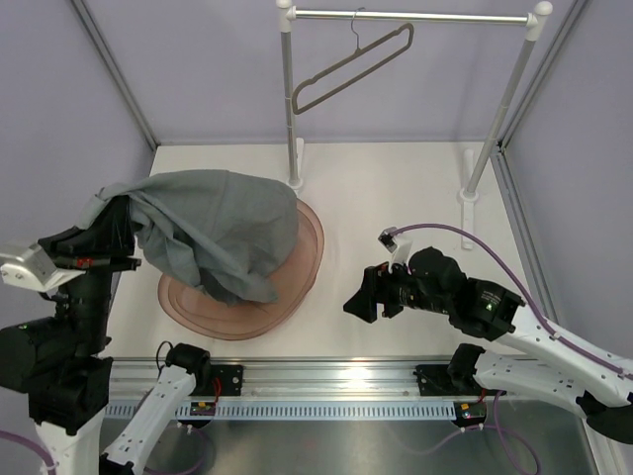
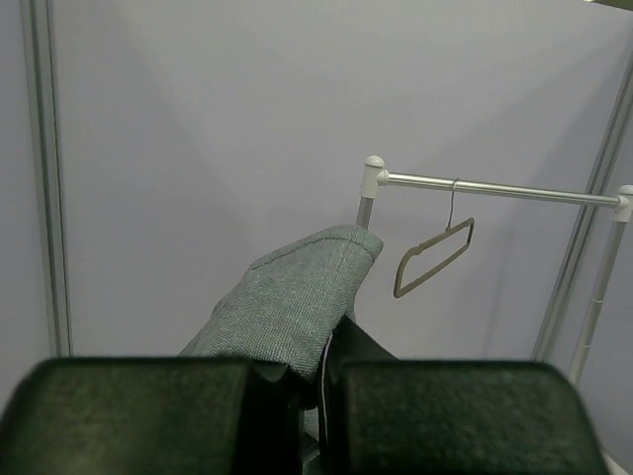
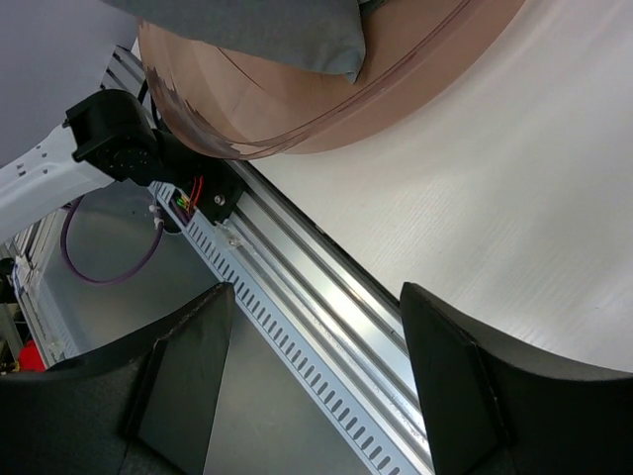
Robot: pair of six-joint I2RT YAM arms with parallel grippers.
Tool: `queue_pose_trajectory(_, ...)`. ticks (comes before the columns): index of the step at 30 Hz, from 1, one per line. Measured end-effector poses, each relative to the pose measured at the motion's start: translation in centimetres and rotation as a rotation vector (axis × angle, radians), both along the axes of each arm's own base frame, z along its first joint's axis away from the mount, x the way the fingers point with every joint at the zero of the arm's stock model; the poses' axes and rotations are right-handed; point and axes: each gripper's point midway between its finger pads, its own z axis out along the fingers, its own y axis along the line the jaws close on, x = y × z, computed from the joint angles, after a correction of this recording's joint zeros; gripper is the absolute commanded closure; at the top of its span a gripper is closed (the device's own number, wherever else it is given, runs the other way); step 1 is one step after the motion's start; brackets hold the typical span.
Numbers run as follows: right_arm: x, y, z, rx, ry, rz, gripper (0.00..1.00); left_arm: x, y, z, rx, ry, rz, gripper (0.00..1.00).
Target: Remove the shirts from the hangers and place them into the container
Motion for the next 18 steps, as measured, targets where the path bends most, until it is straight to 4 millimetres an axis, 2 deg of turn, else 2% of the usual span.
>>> queue_pose_trajectory(4,0.0,0.1,-0.5,-0.003,0.008,0.002,0.23,-1.5,0.4,-1.5,-0.01,0.015,-0.008,1.0)
queue_pose_trajectory(10,0.2,0.5,-1.1,-0.011,0.019,0.0,0.18,-0.8,0.0,-5.6,-0.013,0.157,-0.03,1.0)
queue_pose_trajectory(14,0.3,0.7,-1.3,-0.014,0.022,-0.001,0.16,0.6,-0.7,-8.4,-0.005,0.272,-0.045,1.0)
queue_pose_trajectory(18,0.4,0.8,-1.2,-0.01,0.02,-0.001,0.16,4.2,-2.9,-12.4,0.024,0.428,-0.1,1.0)
